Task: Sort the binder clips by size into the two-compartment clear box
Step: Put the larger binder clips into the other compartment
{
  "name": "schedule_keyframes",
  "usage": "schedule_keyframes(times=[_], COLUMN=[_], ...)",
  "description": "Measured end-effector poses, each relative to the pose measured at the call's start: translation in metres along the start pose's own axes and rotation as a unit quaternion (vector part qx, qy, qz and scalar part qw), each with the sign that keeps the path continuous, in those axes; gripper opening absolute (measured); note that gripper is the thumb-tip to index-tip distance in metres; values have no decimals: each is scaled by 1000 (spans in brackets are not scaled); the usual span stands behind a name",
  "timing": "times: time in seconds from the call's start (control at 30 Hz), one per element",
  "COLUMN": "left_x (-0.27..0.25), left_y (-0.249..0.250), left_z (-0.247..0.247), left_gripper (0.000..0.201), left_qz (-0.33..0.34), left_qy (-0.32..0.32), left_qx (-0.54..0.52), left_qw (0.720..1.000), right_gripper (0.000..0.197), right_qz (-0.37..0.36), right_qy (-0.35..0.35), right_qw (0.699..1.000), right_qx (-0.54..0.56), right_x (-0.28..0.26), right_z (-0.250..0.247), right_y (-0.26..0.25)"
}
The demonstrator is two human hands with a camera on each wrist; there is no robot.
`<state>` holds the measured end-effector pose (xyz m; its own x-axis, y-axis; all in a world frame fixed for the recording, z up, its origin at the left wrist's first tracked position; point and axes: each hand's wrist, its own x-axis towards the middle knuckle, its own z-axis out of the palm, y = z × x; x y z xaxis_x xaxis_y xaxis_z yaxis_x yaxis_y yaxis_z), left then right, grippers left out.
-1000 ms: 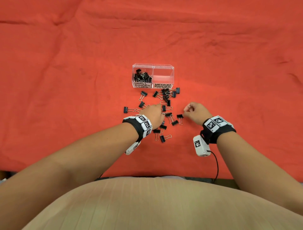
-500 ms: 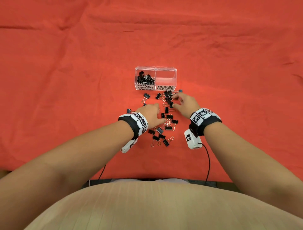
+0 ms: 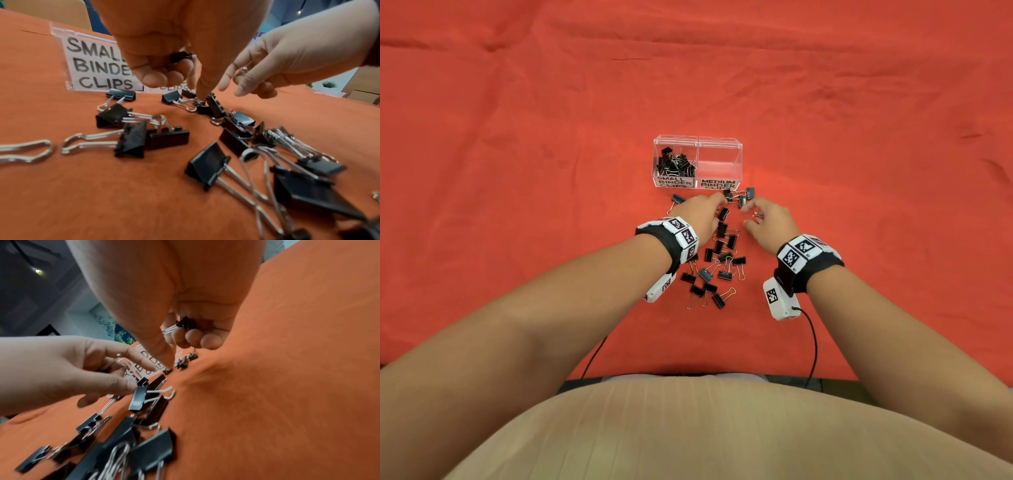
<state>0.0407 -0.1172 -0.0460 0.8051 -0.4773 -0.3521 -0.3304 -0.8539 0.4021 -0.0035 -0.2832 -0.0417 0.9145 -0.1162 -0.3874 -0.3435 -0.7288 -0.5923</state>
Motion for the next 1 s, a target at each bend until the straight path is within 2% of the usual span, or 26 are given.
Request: schedule_keyframes(times=[0.13,0.3,0.37,0.47,0.53,0.67,0.77,0.9,1.0], left_x=[3,0,-4,-10,-14,-16,-17,-21,-24], left_y=[-2,-13,-20,-28,-30,-29,-26,-17,-9], left_z=[3,0,-4,-11,-14,-16,-14,-4,3], left_gripper=[37,30,31,30,30,32,32,32,37], left_qz=[10,-19,-27,-47,-56,-76,-79,-30,14], left_qy=[-20,-6,7,29,30,21,24,22,-11], left_qx=[11,11,1,-12,-10,-9,-22,-36,-22], left_qw=[1000,1000,1000,998,998,997,996,999,1000], right_gripper=[13,7,9,16,22,24,23,22,18], right_qz=[-8,-24,-24,-14,0,17,12,6,11], right_qy=[-45,-124,-104,-29,-1,-11,-34,-92,-73], right_qw=[998,990,993,999,999,996,997,996,997], right_qx=[-35,-58,-52,-42,-48,-85,-62,-17,10], right_x=[5,2,7,22,30,30,23,15,17], right_z=[9,15,6,-5,-7,-1,3,-1,-10], right_y=[-3,-3,-3,-5,-7,-7,1,9,14])
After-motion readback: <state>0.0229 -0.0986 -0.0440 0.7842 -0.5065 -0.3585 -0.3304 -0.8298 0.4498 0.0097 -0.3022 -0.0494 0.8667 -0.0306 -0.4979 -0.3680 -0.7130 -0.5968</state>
